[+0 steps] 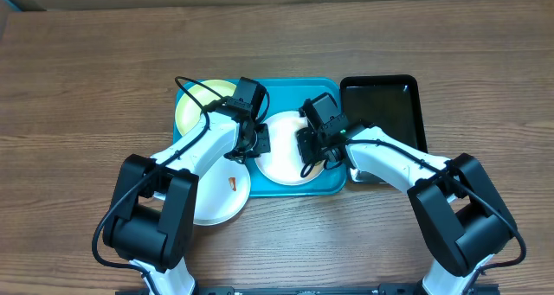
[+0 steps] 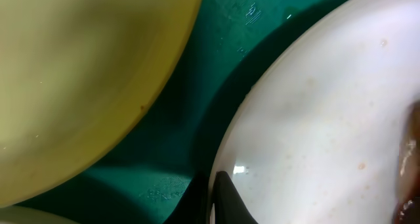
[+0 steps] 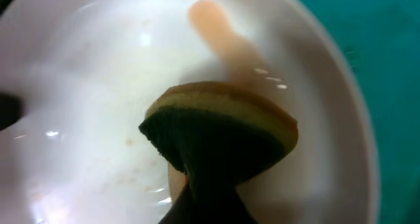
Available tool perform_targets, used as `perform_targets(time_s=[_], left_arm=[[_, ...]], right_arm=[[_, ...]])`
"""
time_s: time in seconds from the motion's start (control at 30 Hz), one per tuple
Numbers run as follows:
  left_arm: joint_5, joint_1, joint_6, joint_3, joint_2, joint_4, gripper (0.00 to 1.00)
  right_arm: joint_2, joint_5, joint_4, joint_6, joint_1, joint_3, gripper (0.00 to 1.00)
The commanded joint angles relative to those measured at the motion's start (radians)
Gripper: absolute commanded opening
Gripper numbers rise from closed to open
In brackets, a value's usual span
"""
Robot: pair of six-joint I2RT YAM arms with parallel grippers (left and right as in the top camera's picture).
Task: Clean dirty plates on tray and stack at the side
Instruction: 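Wipe the held white plate with the sponge in the right gripper, then return the sponge to the black tray and withdraw the right gripper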
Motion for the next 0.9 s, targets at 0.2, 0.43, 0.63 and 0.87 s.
perform_targets(time_s=[0.2,0.43,0.63,0.87], left_arm=[[-0.036,-0.006,-0.021,-0.011,0.008,-0.006,0.04],[-0.036,-0.006,-0.013,-0.011,0.008,-0.007,0.04],[-0.036,-0.006,-0.013,-0.011,0.008,-0.006,0.06],[-0.037,-0.006,-0.013,-0.011,0.008,-0.003,0.08]], right_arm=[[0.005,-0.508,0.017,0.005,-0.093,0.076,0.04],[-0.109,-0.697,-0.096,0.0,-0.299,0.186,0.04],[-0.155,-0.496,-0.333,-0.154,-0.459,0.185,0.06],[-0.14,-0.076,-0.379,-0.176,-0.514,0.09,0.04]])
